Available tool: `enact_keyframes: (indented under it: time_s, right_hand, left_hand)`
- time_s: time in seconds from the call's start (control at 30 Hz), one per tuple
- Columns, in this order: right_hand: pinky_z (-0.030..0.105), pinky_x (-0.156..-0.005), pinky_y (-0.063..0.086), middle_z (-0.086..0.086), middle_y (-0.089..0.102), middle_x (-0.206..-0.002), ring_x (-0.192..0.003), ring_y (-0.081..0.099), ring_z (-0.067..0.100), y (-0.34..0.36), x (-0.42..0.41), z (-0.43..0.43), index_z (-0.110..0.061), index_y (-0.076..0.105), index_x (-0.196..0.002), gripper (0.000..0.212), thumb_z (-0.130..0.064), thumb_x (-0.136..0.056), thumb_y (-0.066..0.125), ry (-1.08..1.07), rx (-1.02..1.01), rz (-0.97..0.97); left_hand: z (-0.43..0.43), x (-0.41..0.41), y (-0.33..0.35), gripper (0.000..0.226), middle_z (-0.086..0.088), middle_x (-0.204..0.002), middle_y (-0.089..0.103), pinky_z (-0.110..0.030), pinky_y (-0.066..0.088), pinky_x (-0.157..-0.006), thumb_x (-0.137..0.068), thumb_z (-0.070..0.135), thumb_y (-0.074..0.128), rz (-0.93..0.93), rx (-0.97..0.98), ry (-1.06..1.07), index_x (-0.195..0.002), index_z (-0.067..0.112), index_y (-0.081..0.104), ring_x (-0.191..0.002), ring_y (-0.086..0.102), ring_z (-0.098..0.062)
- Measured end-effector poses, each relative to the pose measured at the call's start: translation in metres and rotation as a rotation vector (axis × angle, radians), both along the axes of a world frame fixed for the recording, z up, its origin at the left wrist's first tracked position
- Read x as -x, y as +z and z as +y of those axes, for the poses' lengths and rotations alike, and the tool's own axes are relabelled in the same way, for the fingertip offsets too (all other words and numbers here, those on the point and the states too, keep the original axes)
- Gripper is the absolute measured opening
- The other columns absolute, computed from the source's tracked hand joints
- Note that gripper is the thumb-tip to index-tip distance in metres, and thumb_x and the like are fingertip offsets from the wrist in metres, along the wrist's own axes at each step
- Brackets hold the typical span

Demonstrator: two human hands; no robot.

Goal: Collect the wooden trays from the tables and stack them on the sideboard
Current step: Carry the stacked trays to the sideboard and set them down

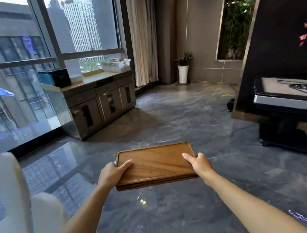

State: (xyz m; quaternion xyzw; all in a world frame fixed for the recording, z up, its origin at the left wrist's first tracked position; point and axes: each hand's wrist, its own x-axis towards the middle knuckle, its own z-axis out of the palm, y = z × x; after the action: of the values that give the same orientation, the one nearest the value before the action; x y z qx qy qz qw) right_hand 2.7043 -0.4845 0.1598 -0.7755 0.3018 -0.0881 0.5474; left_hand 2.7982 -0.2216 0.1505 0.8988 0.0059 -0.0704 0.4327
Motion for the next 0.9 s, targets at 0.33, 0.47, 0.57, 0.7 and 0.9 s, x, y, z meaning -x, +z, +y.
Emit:
enact_keyframes:
  time_s: [0.33,0.47,0.57,0.7,0.9]
  right_hand:
    - [0.033,-0.090,0.036,0.016,0.051,-0.133,-0.122,0.047,0.031,-0.001,-0.234,-0.124,0.003,0.045,-0.126,0.066,-0.046,-0.084,0.058,0.072,0.023,-0.034]
    - [0.036,-0.096,0.039,0.018,0.054,-0.130,-0.120,0.049,0.033,-0.001,-0.349,-0.177,0.005,0.048,-0.123,0.065,-0.045,-0.084,0.059,0.140,0.040,-0.043]
    - [0.036,-0.091,0.041,0.019,0.057,-0.124,-0.114,0.053,0.033,0.013,-0.439,-0.211,0.004,0.052,-0.117,0.060,-0.045,-0.083,0.058,0.185,0.063,-0.053]
    - [0.036,-0.083,0.040,0.018,0.059,-0.119,-0.104,0.055,0.031,0.026,-0.549,-0.239,0.002,0.053,-0.110,0.055,-0.046,-0.084,0.058,0.236,0.075,-0.059]
    - [0.036,-0.081,0.039,0.011,0.055,-0.098,-0.098,0.055,0.031,0.013,-0.708,-0.253,-0.002,0.054,-0.095,0.042,-0.042,-0.084,0.060,0.310,0.040,-0.059]
  left_hand:
    - [-0.119,-0.218,0.003,0.053,-0.004,-0.069,0.057,-0.031,0.040,-0.058,-0.073,0.063,0.059,-0.039,-0.021,0.058,-0.068,0.011,0.054,-0.069,0.057,-0.022]
    - [-0.167,-0.318,-0.001,0.056,-0.006,-0.074,0.061,-0.034,0.043,-0.066,-0.073,0.064,0.058,-0.034,-0.011,0.110,-0.072,0.008,0.058,-0.076,0.060,-0.026]
    - [-0.197,-0.393,0.005,0.060,-0.009,-0.076,0.063,-0.034,0.045,-0.068,-0.072,0.064,0.058,-0.023,0.020,0.165,-0.077,0.005,0.062,-0.077,0.062,-0.026]
    - [-0.222,-0.486,0.021,0.055,-0.003,-0.073,0.061,-0.027,0.042,-0.055,-0.070,0.066,0.059,-0.034,0.037,0.242,-0.076,0.011,0.060,-0.068,0.059,-0.017]
    - [-0.236,-0.623,0.013,0.050,0.000,-0.069,0.058,-0.024,0.036,-0.050,-0.071,0.066,0.058,-0.036,0.030,0.313,-0.070,0.016,0.056,-0.064,0.056,-0.013]
